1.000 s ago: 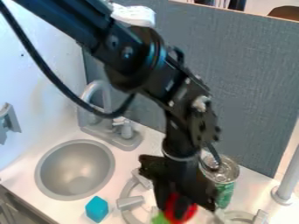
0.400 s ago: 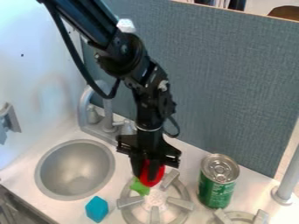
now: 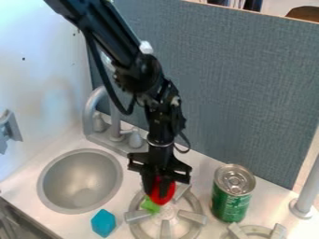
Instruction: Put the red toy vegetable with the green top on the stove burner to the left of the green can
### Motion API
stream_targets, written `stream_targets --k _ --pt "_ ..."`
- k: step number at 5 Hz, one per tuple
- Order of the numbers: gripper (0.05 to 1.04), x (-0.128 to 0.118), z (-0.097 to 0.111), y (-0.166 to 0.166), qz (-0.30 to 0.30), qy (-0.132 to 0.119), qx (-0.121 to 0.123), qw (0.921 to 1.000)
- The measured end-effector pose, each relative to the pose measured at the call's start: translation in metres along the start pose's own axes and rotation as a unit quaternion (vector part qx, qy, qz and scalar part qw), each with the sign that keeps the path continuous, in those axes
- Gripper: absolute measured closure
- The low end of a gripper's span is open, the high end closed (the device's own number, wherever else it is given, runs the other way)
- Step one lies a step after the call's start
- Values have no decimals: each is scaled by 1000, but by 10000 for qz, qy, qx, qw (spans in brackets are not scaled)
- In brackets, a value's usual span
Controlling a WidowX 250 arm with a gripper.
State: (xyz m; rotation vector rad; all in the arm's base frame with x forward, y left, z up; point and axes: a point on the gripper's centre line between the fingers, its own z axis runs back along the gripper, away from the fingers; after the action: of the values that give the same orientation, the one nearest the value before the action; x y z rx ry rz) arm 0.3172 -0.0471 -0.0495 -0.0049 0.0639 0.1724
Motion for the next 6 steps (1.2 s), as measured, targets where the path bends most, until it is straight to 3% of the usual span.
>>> stream_targets --k 3,4,6 --pt "761 -7 -17 -9 195 555 -120 9982" --pt "700 -9 -18 -12 221 706 -182 9971" --pt "112 -19 -12 -8 230 682 -151 9973"
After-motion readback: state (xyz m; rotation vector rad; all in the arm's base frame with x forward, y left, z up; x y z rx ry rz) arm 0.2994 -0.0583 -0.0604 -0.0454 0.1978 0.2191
